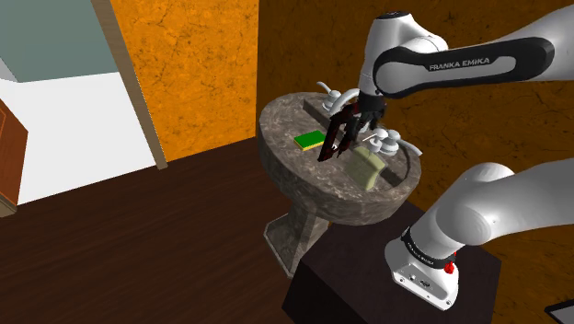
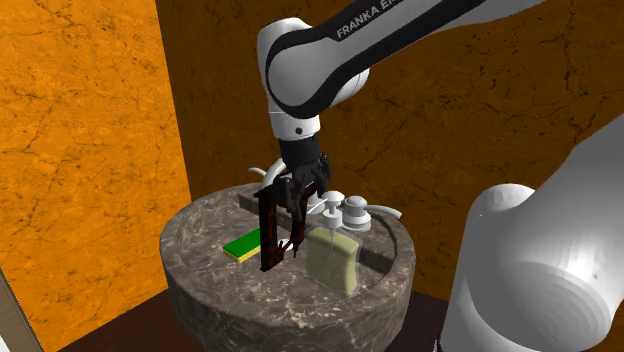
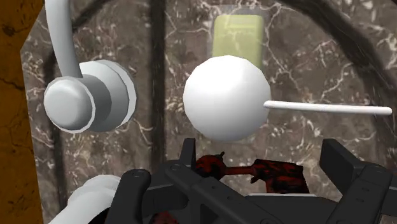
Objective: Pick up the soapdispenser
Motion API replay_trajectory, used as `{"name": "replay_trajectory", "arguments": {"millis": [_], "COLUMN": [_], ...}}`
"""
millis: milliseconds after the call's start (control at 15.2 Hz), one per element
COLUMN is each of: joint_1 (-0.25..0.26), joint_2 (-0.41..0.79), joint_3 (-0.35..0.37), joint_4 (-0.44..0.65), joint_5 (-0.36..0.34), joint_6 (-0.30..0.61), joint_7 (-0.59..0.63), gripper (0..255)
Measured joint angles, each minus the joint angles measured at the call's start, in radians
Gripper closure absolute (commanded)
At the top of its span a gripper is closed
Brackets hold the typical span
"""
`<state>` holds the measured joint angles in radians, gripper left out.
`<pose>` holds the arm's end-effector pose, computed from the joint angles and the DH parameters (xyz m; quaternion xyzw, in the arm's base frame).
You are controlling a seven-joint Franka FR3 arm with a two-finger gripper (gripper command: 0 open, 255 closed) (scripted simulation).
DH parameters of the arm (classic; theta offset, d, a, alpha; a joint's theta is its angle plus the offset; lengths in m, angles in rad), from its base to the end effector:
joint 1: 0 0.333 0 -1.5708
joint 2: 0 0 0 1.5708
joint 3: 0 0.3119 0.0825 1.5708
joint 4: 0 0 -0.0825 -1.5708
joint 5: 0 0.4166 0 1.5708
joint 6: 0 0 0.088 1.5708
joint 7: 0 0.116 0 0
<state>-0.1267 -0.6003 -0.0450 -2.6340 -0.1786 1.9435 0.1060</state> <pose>0.3717 -0.0769 0.4018 0.9918 -0.0975 -0.0466 0.0675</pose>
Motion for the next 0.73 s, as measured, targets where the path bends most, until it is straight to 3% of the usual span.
{"name": "replay_trajectory", "arguments": {"millis": [330, 726], "joint_1": [-0.036, -0.043], "joint_2": [0.082, 0.129], "joint_3": [-0.026, -0.031], "joint_4": [-0.055, -0.104], "joint_5": [-0.04, -0.055], "joint_6": [0.123, 0.218], "joint_7": [0.013, 0.028], "gripper": [0, 0]}}
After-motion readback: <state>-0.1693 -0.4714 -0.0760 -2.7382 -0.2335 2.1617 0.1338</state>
